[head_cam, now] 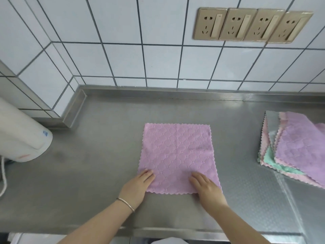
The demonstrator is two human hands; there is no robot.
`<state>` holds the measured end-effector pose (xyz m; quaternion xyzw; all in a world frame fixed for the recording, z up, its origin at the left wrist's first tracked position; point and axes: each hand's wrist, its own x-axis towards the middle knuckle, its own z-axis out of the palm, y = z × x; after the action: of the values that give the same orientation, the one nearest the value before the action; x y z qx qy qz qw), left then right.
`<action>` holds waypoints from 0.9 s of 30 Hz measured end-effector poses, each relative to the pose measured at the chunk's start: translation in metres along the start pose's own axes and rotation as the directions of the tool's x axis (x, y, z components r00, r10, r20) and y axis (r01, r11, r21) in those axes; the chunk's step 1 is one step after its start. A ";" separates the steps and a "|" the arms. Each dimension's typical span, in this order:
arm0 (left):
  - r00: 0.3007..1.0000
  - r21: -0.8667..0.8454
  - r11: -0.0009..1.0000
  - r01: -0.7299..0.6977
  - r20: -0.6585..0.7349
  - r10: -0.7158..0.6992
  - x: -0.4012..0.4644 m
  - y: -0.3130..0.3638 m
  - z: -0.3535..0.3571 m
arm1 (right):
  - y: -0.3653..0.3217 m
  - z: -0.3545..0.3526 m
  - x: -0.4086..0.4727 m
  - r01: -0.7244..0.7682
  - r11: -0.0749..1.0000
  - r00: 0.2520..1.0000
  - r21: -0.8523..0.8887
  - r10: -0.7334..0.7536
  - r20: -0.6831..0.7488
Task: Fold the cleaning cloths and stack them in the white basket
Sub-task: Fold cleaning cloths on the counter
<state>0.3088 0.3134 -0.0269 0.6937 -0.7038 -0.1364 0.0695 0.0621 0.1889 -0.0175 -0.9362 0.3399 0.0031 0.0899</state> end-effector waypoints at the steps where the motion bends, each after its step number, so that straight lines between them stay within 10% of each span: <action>1: 0.999 -0.021 0.999 0.024 -0.042 -0.025 0.000 -0.003 0.001 | 0.005 -0.004 -0.002 -0.092 0.996 0.996 0.022 0.092 -0.006; 9: 0.927 -0.321 0.876 0.360 0.019 -0.374 -0.003 -0.018 -0.038 | 0.043 -0.033 0.004 -0.478 0.817 0.877 0.324 0.422 0.231; 19: 0.738 -0.134 0.926 0.352 0.648 -0.186 -0.012 -0.013 -0.065 | 0.065 -0.061 -0.002 -0.476 0.853 0.693 0.216 0.213 0.689; 27: 0.704 -0.591 0.412 0.694 0.437 -0.560 0.041 -0.020 -0.067 | 0.074 -0.060 0.033 -0.709 0.455 0.705 0.539 0.469 0.532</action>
<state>0.3466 0.2658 0.0277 0.8050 -0.2806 -0.4749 0.2185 0.0371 0.1022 0.0272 -0.6306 0.6011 0.0483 0.4886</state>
